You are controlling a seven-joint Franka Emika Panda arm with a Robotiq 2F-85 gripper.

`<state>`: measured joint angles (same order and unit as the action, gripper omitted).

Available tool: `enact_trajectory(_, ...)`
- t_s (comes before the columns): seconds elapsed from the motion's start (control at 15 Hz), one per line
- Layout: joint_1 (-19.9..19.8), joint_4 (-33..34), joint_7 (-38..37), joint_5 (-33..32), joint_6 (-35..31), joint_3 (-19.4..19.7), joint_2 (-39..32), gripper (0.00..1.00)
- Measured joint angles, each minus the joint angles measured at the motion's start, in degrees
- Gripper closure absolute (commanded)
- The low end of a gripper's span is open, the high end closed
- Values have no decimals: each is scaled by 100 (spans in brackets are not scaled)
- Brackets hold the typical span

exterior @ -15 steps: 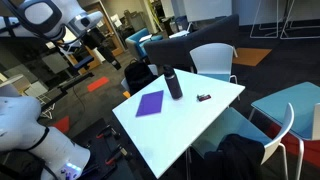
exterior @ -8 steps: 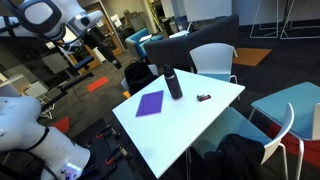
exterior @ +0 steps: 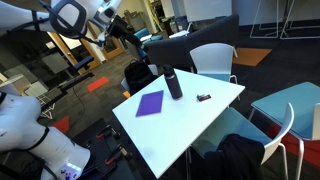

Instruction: Move the keys to the front

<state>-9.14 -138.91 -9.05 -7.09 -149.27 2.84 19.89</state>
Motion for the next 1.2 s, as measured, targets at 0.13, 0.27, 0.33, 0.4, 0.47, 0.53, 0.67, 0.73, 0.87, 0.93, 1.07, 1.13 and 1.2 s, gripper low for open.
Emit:
enact_trajectory(0.13,23,428,82,255,-217,108,-606,0)
enact_trajectory(0.27,57,933,213,602,-228,238,-1212,0)
enact_trajectory(0.33,68,1162,318,795,-222,294,-1477,0)
enact_trajectory(0.4,66,1387,422,909,-188,337,-1726,0)
enact_trajectory(0.47,66,1572,442,945,-153,364,-1919,0)
enact_trajectory(0.53,66,1692,442,954,-138,377,-2039,0)
enact_trajectory(0.67,70,1788,442,957,-107,379,-2112,0)
enact_trajectory(0.73,69,1790,442,957,-106,379,-2112,0)
enact_trajectory(0.87,64,1882,282,1050,-73,392,-2243,0)
enact_trajectory(0.93,64,2027,196,1199,-50,394,-2440,0)
enact_trajectory(1.07,61,2442,159,1549,23,382,-3065,0)
enact_trajectory(1.13,58,2666,204,1765,67,361,-3417,0)
enact_trajectory(1.2,44,2906,226,1965,102,323,-3793,0)
